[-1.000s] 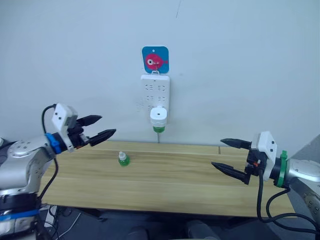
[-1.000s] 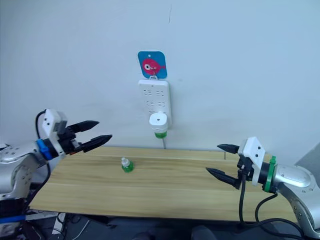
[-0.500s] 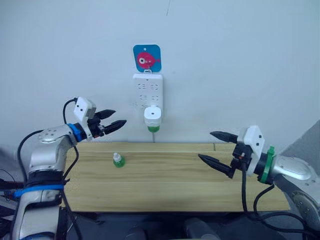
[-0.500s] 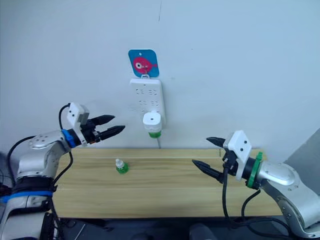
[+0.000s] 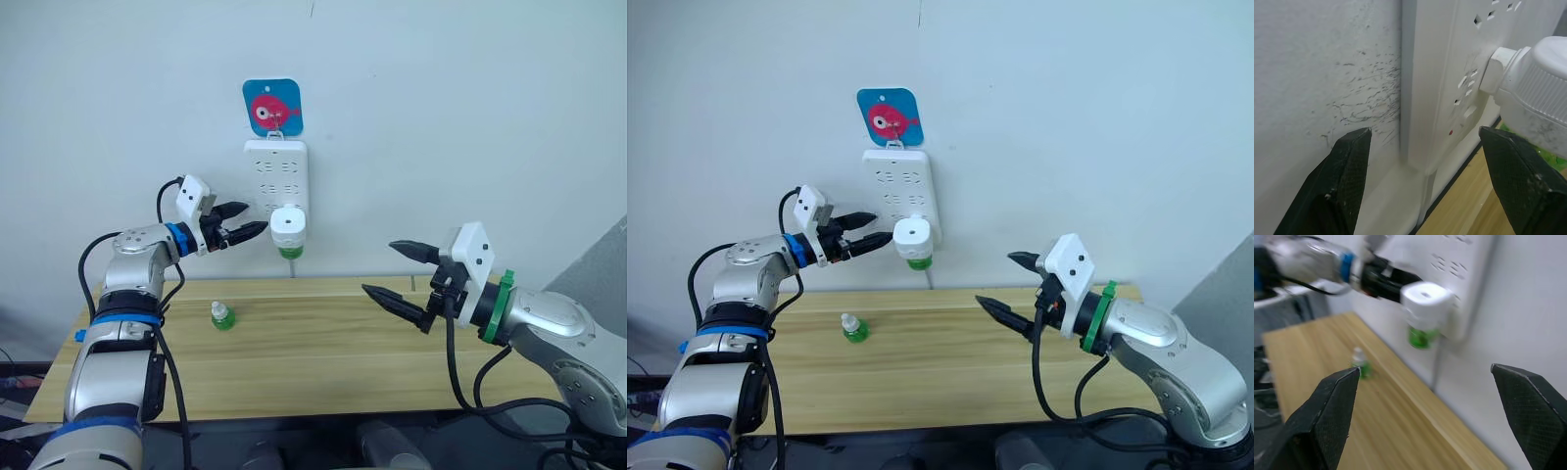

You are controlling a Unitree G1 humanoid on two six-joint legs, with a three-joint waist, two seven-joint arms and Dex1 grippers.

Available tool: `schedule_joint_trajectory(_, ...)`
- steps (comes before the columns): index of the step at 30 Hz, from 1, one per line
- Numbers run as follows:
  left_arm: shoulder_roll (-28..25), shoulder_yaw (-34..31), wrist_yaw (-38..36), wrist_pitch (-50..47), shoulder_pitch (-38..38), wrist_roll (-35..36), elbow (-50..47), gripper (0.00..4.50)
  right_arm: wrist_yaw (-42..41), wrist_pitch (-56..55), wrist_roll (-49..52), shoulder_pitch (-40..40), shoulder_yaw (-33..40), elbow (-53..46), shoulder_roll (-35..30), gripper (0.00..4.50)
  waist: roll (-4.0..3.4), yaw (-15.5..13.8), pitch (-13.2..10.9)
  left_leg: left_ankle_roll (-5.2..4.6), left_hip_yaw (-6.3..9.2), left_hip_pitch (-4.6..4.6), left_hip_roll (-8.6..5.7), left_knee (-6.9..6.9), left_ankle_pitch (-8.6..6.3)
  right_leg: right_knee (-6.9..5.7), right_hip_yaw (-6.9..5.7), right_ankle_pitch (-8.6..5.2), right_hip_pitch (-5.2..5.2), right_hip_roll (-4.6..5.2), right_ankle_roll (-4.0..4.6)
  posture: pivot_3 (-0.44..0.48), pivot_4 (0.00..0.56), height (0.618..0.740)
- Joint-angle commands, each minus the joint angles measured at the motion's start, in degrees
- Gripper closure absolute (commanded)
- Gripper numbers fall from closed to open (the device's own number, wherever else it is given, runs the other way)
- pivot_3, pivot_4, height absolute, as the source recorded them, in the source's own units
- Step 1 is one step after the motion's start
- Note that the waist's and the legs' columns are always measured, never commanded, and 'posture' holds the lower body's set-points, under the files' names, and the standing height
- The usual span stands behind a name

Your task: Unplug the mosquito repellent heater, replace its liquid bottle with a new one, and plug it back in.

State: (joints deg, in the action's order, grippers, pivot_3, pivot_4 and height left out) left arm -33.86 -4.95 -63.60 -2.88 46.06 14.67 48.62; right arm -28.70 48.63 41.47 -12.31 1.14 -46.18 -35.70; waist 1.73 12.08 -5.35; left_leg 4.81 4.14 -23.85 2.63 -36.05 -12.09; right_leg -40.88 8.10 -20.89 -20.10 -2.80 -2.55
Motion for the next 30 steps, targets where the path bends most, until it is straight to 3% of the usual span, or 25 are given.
schedule_joint_trajectory(1,0.47,0.04,-0.69,2.73,3.81,-1.31,3.29,0.86,-0.61,0.44,2.99,-1.41,1.97,-2.90,-1.44,0.00,-0.06,-0.12,-0.10,0.00,0.07,-0.02,-0.03,-0.03,0.00,0.00,-0.07,0.00,0.02,0.01,0.00,-0.253,0.089,0.733)
schedule_joint_trajectory(20,2.87,0.81,-8.70,4.27,9.14,-3.19,9.25,0.86,1.77,1.39,8.17,-1.73,3.29,-3.32,-4.41,0.00,-0.35,0.84,-0.86,-0.06,0.31,-0.13,-0.07,-0.04,0.07,0.00,-0.31,0.05,0.03,0.00,-0.09,-0.280,0.097,0.733)
schedule_joint_trajectory(23,2.92,0.68,-10.45,2.66,9.31,-2.52,8.27,1.36,1.61,1.17,8.56,-1.58,3.40,-2.85,-4.40,0.00,-0.35,0.90,-0.91,-0.06,0.31,-0.15,-0.07,-0.03,0.07,0.00,-0.32,0.05,0.02,0.00,-0.09,-0.279,0.097,0.733)
schedule_joint_trajectory(28,3.16,0.76,-11.93,0.87,9.17,-2.31,6.56,2.98,1.09,0.31,7.67,-1.41,2.65,-1.46,-4.05,0.00,-0.34,1.01,-0.94,-0.07,0.35,-0.18,-0.07,0.00,0.06,0.01,-0.38,0.05,-0.01,0.00,-0.08,-0.272,0.091,0.733)
schedule_joint_trajectory(30,3.43,0.72,-11.86,0.51,8.99,-2.26,5.86,3.20,1.17,0.15,7.01,-1.80,1.94,-0.82,-3.73,0.00,-0.32,1.00,-0.98,-0.06,0.38,-0.20,-0.07,-0.02,0.07,0.01,-0.41,0.05,0.00,0.00,-0.08,-0.272,0.091,0.733)
